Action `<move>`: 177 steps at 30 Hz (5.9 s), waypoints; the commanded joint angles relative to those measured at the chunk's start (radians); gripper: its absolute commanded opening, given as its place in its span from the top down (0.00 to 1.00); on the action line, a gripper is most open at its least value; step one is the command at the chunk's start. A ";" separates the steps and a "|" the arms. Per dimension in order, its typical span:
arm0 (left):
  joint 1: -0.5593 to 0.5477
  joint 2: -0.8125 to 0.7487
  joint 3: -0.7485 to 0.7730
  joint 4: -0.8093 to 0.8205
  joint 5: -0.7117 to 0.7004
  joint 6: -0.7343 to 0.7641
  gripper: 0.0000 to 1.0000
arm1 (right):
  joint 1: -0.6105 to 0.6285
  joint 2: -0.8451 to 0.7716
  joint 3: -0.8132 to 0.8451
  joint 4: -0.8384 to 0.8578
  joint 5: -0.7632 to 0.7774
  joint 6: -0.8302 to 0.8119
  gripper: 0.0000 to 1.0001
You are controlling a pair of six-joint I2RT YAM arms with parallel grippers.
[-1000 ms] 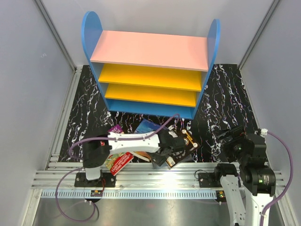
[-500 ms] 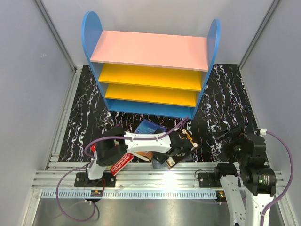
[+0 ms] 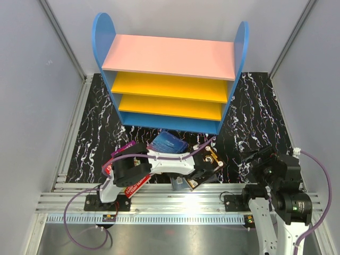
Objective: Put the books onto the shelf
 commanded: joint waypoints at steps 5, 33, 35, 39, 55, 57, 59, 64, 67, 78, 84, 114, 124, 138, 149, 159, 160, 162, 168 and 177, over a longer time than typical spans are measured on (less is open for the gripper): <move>0.001 -0.102 -0.061 -0.038 -0.107 -0.047 1.00 | 0.004 -0.043 0.012 -0.033 -0.001 -0.027 0.00; -0.045 -0.200 0.165 0.139 0.142 -0.032 0.01 | 0.002 0.560 -0.404 0.409 -0.372 -0.131 0.00; -0.025 -0.214 0.091 0.173 0.166 -0.046 0.01 | 0.004 0.615 -0.440 0.465 -0.372 -0.122 0.00; 0.025 -0.256 -0.018 0.258 0.195 -0.041 0.01 | 0.004 0.715 -0.497 0.585 -0.376 -0.116 0.00; 0.220 -0.291 -0.087 0.404 0.245 0.037 0.01 | 0.004 0.583 -0.523 0.689 -0.367 0.079 0.00; 0.228 -0.248 -0.082 0.393 0.241 0.038 0.01 | 0.004 0.608 -0.537 0.721 -0.364 0.091 0.00; 0.234 -0.216 -0.070 0.381 0.231 0.032 0.01 | 0.004 0.623 -0.546 0.746 -0.360 0.110 0.00; 0.236 -0.110 -0.042 0.322 0.177 0.011 0.01 | 0.004 0.644 -0.585 0.839 -0.346 0.157 0.01; 0.248 -0.093 -0.041 0.307 0.174 -0.003 0.01 | 0.004 0.657 -0.603 0.875 -0.341 0.168 0.02; 0.229 -0.086 -0.041 0.353 0.313 0.000 0.04 | 0.135 0.678 -0.715 1.106 -0.286 0.295 0.16; 0.194 -0.064 -0.042 0.376 0.378 -0.031 0.05 | 0.215 0.744 -0.672 1.133 -0.248 0.271 0.43; 0.332 -0.748 0.111 -0.011 0.157 -0.095 0.01 | 0.217 0.311 -0.112 0.595 -0.252 0.222 1.00; 0.343 -0.940 0.016 -0.075 0.175 -0.181 0.01 | 0.251 0.584 0.040 0.897 -0.226 0.328 1.00; 0.343 -1.000 0.016 -0.138 0.200 -0.169 0.01 | 0.469 0.612 -0.131 1.168 0.346 0.610 1.00; 0.343 -1.026 0.005 -0.163 0.254 -0.077 0.01 | 0.582 0.669 -0.134 1.117 0.709 0.798 1.00; 0.343 -1.029 0.062 -0.164 0.314 0.044 0.01 | 0.929 0.772 -0.095 0.700 1.188 1.446 1.00; 0.343 -1.040 0.060 -0.164 0.317 0.052 0.01 | 0.949 0.785 -0.095 0.624 1.235 1.513 1.00; 0.343 -1.053 0.057 -0.175 0.311 0.061 0.01 | 0.955 0.830 -0.092 0.574 1.259 1.663 1.00; 0.341 -1.133 0.022 -0.212 0.301 0.037 0.01 | 0.958 0.918 0.001 0.404 1.325 1.823 1.00; 0.343 -1.202 -0.065 -0.199 0.318 0.015 0.01 | 0.959 0.846 -0.023 0.679 1.418 1.684 1.00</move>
